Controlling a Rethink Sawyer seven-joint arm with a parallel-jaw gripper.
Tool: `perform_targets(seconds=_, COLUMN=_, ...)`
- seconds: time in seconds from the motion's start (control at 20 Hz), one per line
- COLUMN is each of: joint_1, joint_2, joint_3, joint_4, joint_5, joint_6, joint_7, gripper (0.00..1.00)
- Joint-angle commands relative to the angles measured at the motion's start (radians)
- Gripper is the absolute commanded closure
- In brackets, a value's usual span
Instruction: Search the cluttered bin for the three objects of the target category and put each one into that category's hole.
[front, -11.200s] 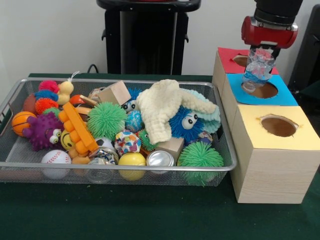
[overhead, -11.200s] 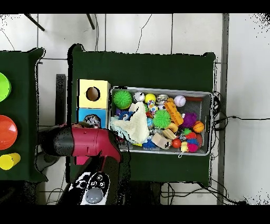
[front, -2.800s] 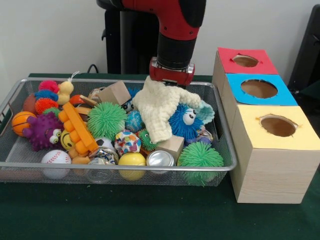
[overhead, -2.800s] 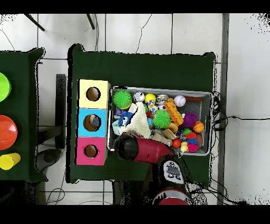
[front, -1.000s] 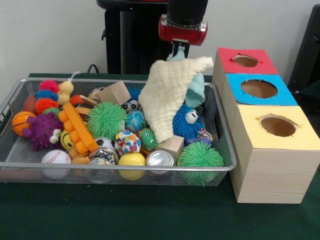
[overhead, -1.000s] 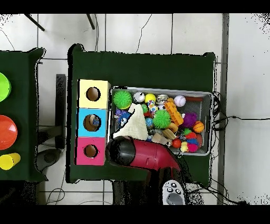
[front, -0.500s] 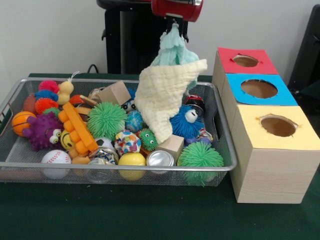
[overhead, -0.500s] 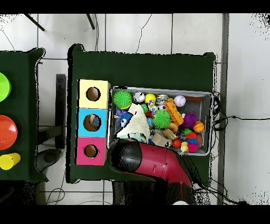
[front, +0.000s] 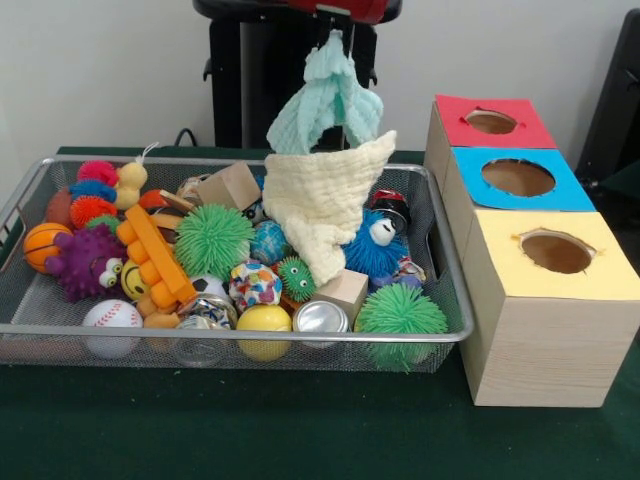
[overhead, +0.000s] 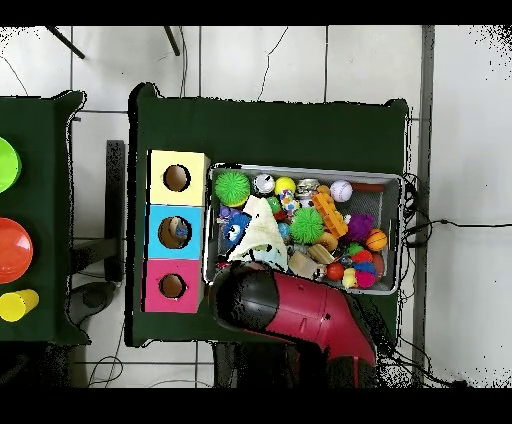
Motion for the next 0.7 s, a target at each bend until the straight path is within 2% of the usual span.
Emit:
perform_targets(seconds=0.05, joint_1=-0.038, joint_2=-0.006, joint_3=0.011, joint_4=-0.072, joint_5=-0.026, joint_6=0.135, joint_7=0.077, gripper=1.0)
perform_targets(seconds=0.4, joint_1=-0.143, joint_2=0.012, joint_3=0.041, joint_4=-0.143, joint_5=-0.053, joint_6=0.148, joint_7=-0.033, gripper=1.0)
perform_targets(seconds=0.7, joint_1=-0.24, joint_2=0.051, joint_3=0.105, joint_4=-0.202, joint_5=-0.087, joint_6=0.145, joint_7=-0.141, gripper=1.0)
